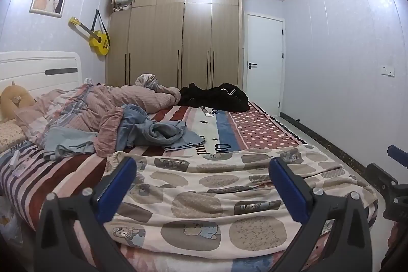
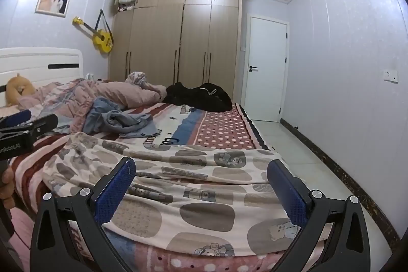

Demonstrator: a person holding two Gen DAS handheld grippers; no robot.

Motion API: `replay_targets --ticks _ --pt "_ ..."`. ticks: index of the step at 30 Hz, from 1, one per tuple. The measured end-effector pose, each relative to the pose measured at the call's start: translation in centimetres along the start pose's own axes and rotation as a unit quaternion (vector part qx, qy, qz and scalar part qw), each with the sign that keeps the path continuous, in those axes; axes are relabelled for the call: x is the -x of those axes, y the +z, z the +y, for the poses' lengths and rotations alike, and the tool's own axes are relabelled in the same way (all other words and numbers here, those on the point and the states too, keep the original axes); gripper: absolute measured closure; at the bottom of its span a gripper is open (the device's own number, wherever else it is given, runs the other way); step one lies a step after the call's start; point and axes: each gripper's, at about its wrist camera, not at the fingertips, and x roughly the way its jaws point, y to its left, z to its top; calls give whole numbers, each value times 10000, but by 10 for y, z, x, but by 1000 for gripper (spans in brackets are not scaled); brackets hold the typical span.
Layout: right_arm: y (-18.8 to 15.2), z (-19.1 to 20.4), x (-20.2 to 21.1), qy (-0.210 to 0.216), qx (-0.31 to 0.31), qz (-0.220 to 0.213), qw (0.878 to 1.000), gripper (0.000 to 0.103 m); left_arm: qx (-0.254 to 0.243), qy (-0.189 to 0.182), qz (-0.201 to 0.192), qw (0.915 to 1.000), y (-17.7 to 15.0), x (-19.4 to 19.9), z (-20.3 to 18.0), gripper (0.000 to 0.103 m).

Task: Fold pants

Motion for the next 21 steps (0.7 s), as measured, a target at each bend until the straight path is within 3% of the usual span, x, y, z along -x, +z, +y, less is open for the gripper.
replay_targets --ticks 21 --pt "-1 -1 -2 13 -20 14 10000 0 13 15 66 10000 -7 -1 3 1"
